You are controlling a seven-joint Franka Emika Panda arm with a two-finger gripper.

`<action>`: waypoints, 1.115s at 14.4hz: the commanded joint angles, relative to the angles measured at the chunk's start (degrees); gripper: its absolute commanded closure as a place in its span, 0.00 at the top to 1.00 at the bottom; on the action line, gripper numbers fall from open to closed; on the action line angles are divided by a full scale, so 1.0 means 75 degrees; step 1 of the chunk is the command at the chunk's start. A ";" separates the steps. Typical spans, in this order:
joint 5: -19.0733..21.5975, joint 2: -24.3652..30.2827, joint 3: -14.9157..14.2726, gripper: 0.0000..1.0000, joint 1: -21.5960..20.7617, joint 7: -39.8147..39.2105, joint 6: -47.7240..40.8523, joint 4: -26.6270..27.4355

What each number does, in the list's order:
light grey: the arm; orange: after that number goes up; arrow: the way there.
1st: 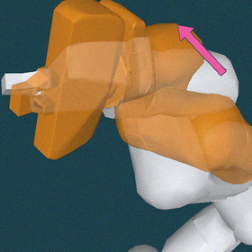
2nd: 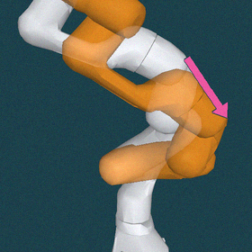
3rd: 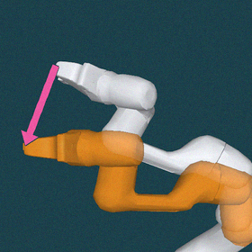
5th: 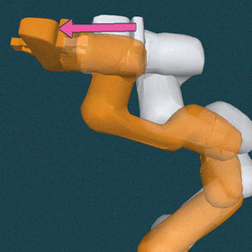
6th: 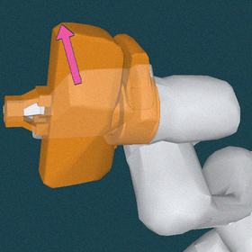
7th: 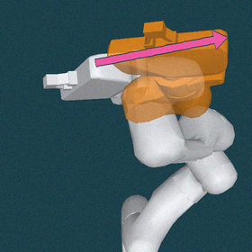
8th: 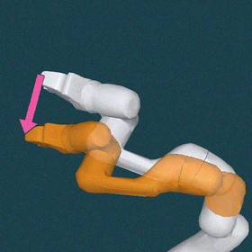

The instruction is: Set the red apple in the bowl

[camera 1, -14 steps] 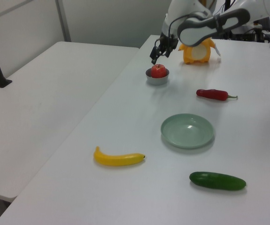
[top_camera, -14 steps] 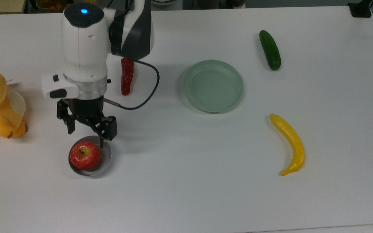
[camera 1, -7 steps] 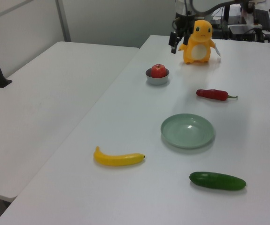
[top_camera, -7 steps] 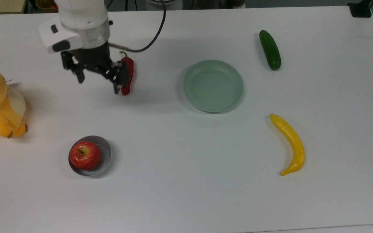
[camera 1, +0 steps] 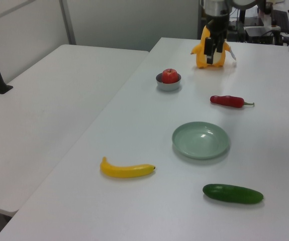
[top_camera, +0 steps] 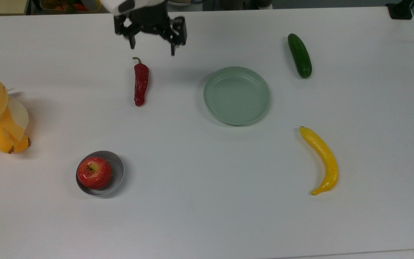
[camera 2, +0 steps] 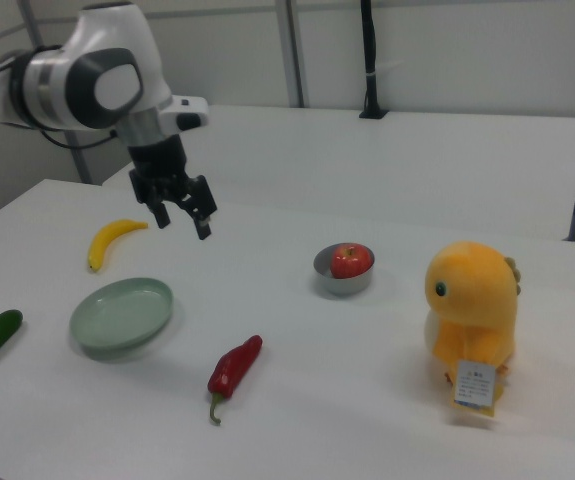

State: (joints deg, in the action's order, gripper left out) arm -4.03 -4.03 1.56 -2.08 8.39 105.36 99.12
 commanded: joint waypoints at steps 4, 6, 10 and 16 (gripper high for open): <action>0.0608 0.1065 -0.0781 1.00 -0.0753 -0.0205 0.0014 0.0823; 0.0690 0.1030 -0.0783 1.00 -0.0742 -0.0216 0.0014 0.0822; 0.0690 0.0995 -0.0736 1.00 -0.0719 -0.0240 0.0026 0.0822; 0.0690 0.0959 -0.0736 1.00 -0.0719 -0.0521 0.0014 0.0834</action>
